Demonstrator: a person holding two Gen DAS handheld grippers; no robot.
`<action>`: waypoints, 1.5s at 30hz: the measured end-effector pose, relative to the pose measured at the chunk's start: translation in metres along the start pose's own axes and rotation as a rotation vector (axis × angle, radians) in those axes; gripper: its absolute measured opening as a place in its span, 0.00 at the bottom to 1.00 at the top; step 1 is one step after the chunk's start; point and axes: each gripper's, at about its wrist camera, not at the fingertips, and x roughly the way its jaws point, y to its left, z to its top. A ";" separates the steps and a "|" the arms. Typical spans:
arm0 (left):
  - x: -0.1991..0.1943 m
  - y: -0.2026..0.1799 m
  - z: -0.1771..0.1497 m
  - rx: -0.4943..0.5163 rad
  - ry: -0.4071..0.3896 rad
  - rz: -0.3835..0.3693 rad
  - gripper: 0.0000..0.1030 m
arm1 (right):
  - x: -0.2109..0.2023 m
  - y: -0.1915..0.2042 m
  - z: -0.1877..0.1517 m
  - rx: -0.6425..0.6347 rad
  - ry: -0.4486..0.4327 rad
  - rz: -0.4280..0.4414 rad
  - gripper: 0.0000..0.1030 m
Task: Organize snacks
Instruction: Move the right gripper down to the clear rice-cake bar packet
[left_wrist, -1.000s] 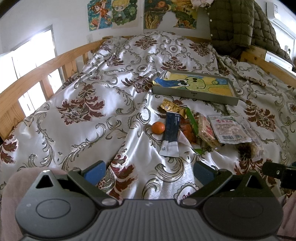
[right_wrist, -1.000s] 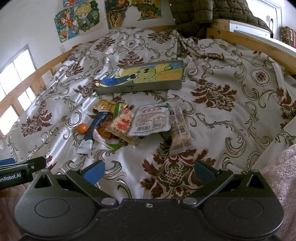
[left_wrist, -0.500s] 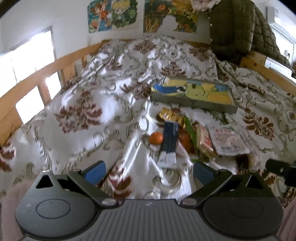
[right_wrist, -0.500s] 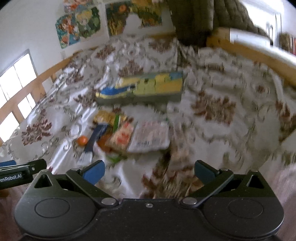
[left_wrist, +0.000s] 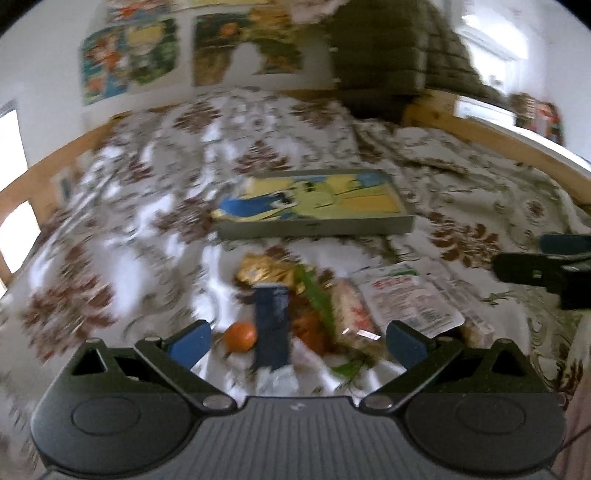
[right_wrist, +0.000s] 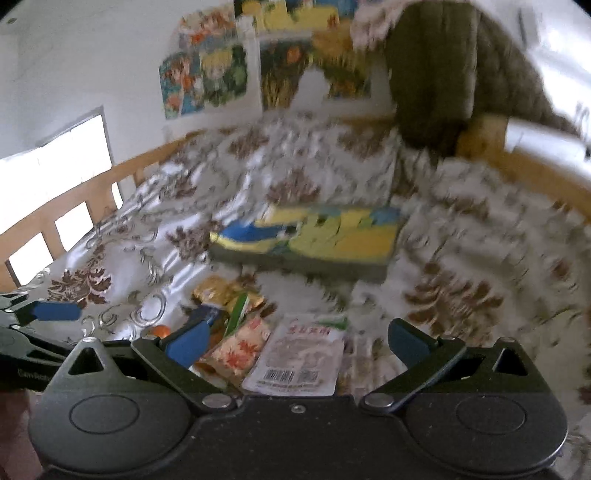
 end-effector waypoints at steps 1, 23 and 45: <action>0.008 0.001 0.002 0.013 0.006 -0.029 1.00 | 0.010 -0.005 0.003 0.011 0.040 0.013 0.99; 0.119 0.020 0.004 -0.058 0.129 -0.354 1.00 | 0.129 -0.033 -0.028 0.013 0.499 -0.131 0.90; 0.146 0.039 0.006 -0.307 0.147 -0.595 0.70 | 0.134 -0.061 -0.019 0.078 0.521 -0.159 0.92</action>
